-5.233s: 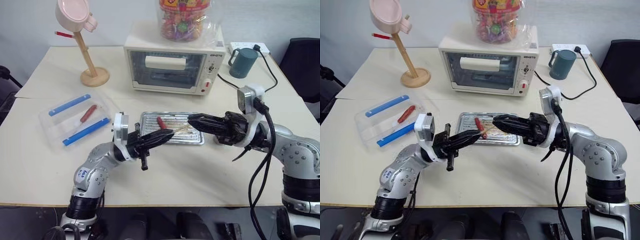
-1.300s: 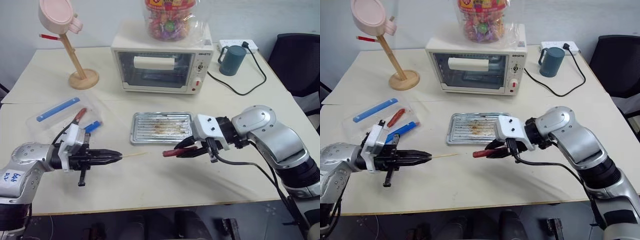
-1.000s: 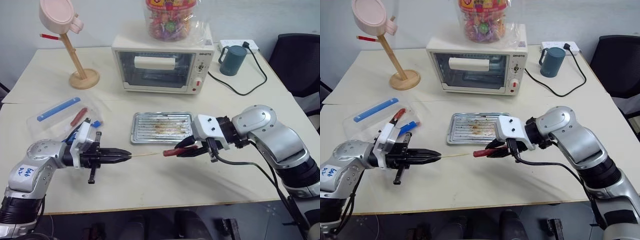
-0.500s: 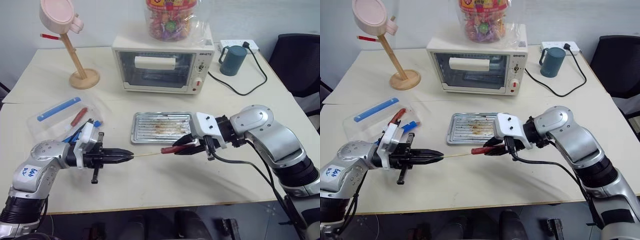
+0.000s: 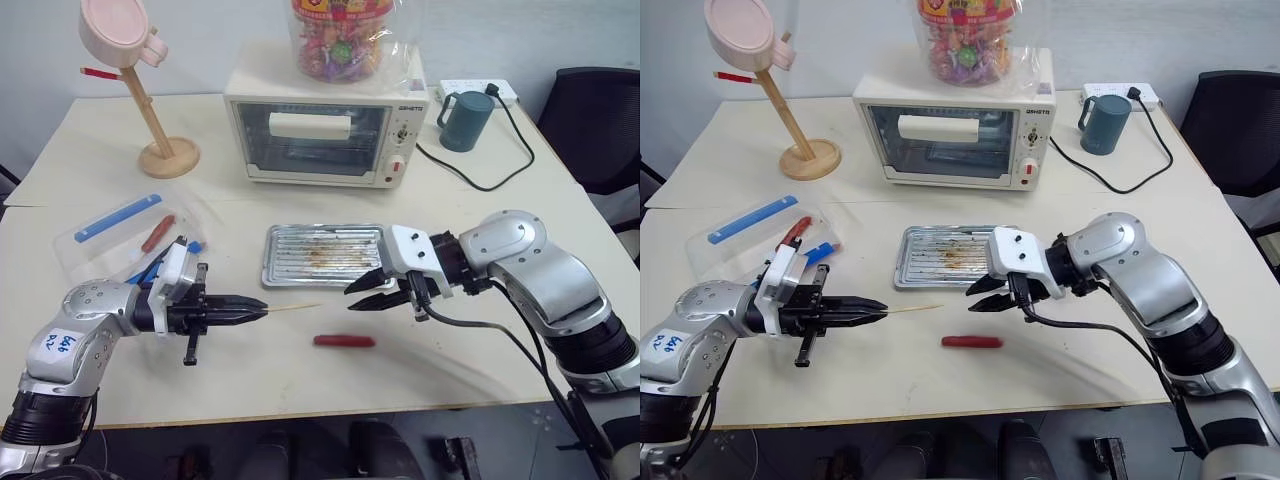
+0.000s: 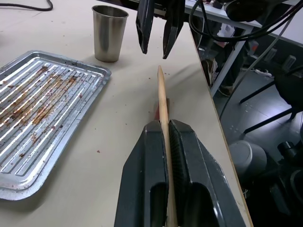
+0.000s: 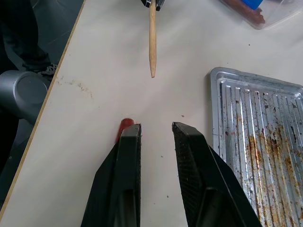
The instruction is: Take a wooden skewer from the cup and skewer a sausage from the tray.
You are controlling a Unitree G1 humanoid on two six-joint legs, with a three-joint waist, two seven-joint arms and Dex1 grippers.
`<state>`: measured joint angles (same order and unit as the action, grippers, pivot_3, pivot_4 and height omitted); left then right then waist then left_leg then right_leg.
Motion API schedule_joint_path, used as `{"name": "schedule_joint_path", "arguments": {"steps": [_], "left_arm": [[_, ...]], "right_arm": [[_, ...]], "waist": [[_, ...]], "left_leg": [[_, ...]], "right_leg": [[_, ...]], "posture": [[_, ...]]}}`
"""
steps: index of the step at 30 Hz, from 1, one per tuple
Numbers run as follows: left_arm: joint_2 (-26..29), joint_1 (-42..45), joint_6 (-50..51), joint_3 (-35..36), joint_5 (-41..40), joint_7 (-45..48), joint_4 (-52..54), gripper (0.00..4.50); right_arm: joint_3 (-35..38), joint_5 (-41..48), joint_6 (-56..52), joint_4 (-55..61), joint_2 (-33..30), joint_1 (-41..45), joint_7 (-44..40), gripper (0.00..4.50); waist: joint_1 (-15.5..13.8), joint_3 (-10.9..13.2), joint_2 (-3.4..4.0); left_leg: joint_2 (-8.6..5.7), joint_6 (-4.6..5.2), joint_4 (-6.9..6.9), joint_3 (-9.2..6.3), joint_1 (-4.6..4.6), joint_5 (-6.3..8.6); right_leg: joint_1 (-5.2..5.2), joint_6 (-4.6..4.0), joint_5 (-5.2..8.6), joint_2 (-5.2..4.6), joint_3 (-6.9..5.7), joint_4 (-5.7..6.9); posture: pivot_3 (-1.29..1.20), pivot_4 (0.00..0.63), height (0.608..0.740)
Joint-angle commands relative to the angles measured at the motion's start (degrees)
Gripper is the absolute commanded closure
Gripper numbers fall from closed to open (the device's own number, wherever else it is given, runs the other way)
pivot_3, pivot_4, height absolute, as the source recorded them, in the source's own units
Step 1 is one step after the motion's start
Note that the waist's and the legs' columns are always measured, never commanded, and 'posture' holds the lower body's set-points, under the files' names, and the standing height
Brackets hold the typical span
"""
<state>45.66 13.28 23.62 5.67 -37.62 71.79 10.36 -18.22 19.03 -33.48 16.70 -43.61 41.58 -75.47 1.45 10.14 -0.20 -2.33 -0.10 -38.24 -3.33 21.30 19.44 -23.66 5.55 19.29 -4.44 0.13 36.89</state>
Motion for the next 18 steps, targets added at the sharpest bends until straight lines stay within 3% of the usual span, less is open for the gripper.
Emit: {"name": "schedule_joint_path", "arguments": {"steps": [1,5,12,18], "left_arm": [[0.6,-2.6,-1.3,2.5,0.7,-0.2,-0.2,4.5],[-0.4,-6.6,-4.2,4.0,1.9,-0.7,-1.4,4.5],[-2.5,-11.6,-6.4,6.9,2.0,-3.5,-1.0,4.5],[-3.5,-18.0,-5.1,8.0,1.0,-5.3,2.9,4.5]], "right_arm": [[1.9,0.0,-1.2,4.0,-1.8,-5.1,2.8,3.46],[3.3,0.4,-4.0,7.9,-0.2,-12.3,9.4,2.96],[1.9,-1.0,-2.8,14.2,0.6,-20.7,15.3,1.3],[0.3,-1.8,-1.9,17.6,2.2,-27.2,19.7,1.3]], "waist": [[0.0,0.0,0.0],[0.1,0.0,-0.01],[-0.2,0.0,-0.01],[-0.1,0.0,-0.02]], "left_leg": [[0.0,0.0,0.01,0.0,0.0,0.0],[0.0,0.0,0.04,0.0,0.01,0.0],[0.0,0.0,-0.03,0.0,-0.01,-0.01],[0.0,0.01,0.03,0.0,-0.03,0.0]], "right_leg": [[0.0,0.0,0.0,0.0,0.0,0.0],[-0.02,0.0,0.0,0.0,0.02,-0.01],[0.03,0.0,0.0,-0.01,0.02,0.04],[0.04,0.0,0.0,-0.01,0.04,0.0]], "posture": [[0.0,0.15,0.74],[0.0,0.15,0.74],[0.0,0.15,0.74],[0.0,0.15,0.74]]}}
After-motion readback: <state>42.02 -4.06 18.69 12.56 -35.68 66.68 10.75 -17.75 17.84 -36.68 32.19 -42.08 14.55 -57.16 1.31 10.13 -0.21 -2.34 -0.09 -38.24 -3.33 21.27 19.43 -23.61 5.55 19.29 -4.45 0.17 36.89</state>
